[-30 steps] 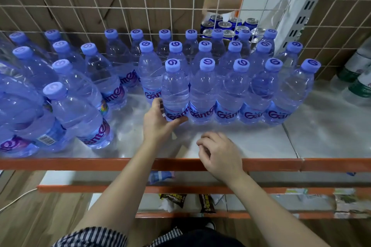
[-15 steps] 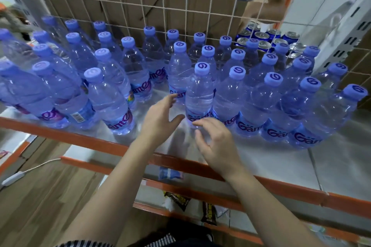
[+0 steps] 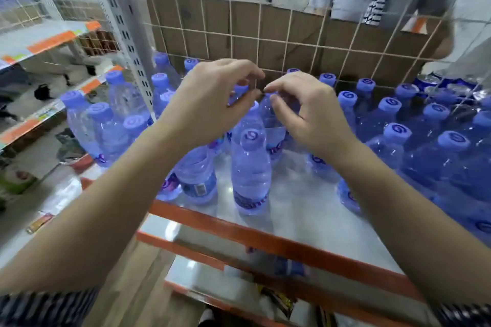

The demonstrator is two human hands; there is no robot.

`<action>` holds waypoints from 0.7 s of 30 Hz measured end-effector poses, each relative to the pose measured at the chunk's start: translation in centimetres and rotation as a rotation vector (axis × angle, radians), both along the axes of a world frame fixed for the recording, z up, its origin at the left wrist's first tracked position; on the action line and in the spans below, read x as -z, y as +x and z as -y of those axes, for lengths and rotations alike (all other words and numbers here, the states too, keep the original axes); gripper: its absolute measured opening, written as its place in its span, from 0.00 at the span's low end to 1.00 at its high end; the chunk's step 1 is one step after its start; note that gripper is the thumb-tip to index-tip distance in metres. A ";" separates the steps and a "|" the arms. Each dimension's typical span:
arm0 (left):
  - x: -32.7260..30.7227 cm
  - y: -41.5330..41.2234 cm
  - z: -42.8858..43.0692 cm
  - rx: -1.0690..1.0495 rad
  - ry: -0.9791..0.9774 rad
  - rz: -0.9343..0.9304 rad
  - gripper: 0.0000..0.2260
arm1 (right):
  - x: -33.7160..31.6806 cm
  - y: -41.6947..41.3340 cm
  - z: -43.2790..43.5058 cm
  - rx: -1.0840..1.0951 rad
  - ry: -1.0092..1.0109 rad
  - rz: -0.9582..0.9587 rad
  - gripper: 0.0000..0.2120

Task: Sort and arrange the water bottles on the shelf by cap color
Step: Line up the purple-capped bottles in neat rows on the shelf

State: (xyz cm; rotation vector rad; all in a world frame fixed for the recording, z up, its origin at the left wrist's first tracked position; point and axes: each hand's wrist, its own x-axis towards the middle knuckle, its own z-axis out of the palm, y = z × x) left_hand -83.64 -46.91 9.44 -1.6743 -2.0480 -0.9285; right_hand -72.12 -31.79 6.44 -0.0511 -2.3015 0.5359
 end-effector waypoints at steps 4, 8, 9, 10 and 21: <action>-1.8 -8.9 -0.5 0.077 -0.188 -0.015 0.10 | -2.4 -6.0 -0.6 0.117 0.088 0.165 0.08; -1.6 -15.4 -3.3 0.137 -0.323 -0.086 0.11 | -3.4 -10.7 -1.6 0.213 0.143 0.550 0.12; -1.3 -16.4 -4.1 0.152 -0.358 -0.109 0.11 | -3.4 -11.4 -1.8 0.240 0.143 0.629 0.13; -1.0 -17.2 -4.8 0.172 -0.392 -0.122 0.11 | -3.5 -11.8 -2.1 0.268 0.152 0.691 0.14; 1.3 -16.5 -9.5 0.447 -0.582 -0.266 0.20 | -2.8 -9.3 -4.2 0.480 0.312 0.928 0.19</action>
